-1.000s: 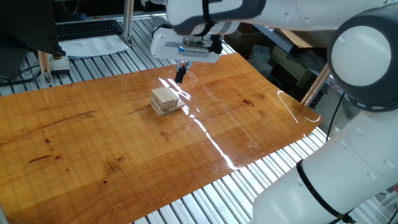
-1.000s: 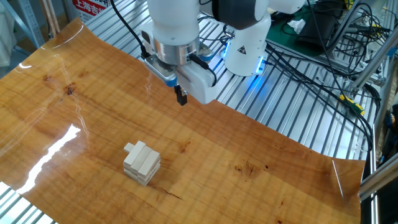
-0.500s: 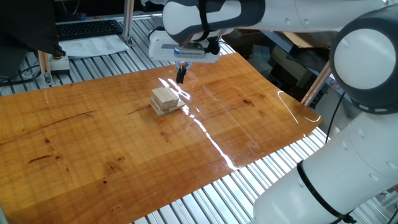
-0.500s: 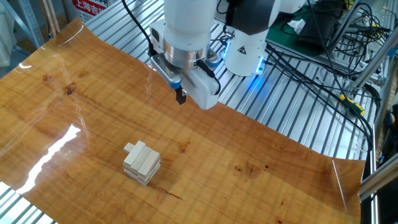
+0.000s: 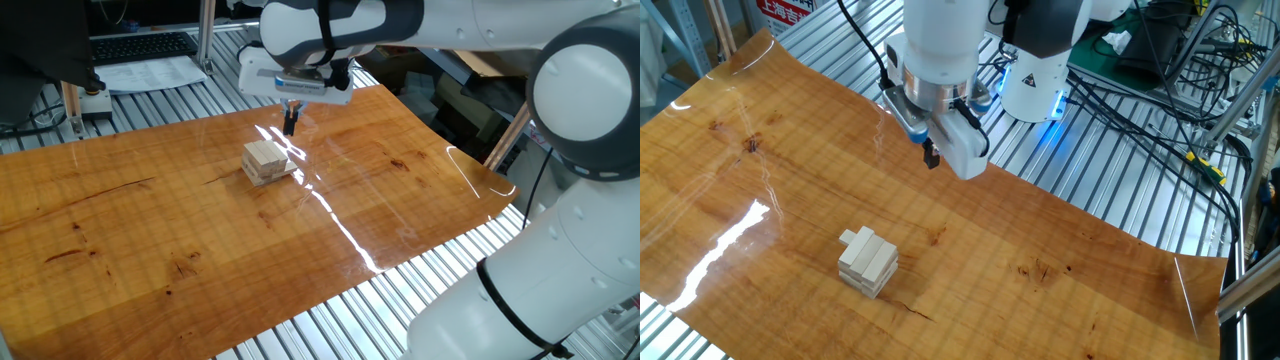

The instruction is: Play Jenga

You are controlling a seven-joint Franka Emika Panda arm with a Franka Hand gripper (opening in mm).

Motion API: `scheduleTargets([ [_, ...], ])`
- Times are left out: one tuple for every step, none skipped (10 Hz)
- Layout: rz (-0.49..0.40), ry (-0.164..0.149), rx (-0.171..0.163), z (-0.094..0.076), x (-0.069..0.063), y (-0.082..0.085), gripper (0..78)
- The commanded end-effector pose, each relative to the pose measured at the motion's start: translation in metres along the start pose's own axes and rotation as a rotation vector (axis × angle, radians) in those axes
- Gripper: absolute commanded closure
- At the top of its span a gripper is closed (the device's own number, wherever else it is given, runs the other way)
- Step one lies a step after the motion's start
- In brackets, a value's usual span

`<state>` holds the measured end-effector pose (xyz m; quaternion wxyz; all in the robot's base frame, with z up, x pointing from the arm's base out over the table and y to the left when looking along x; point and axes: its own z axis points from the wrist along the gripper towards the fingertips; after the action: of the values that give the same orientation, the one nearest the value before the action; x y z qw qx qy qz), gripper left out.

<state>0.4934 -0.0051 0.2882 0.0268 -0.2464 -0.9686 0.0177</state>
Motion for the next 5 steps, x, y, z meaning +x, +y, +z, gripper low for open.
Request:
scheduleTargets([
  [0.102, 0.061, -0.048, -0.0009, -0.0007, -0.0002, 77.6],
  [0.148, 0.066, -0.058, -0.0010, -0.0007, -0.0003, 77.6],
  [0.174, 0.051, -0.037, -0.0010, -0.0007, -0.0004, 77.6],
  [0.201, 0.052, -0.037, -0.0010, -0.0007, -0.0004, 77.6],
  [0.224, 0.048, -0.036, -0.0010, -0.0007, -0.0004, 77.6],
])
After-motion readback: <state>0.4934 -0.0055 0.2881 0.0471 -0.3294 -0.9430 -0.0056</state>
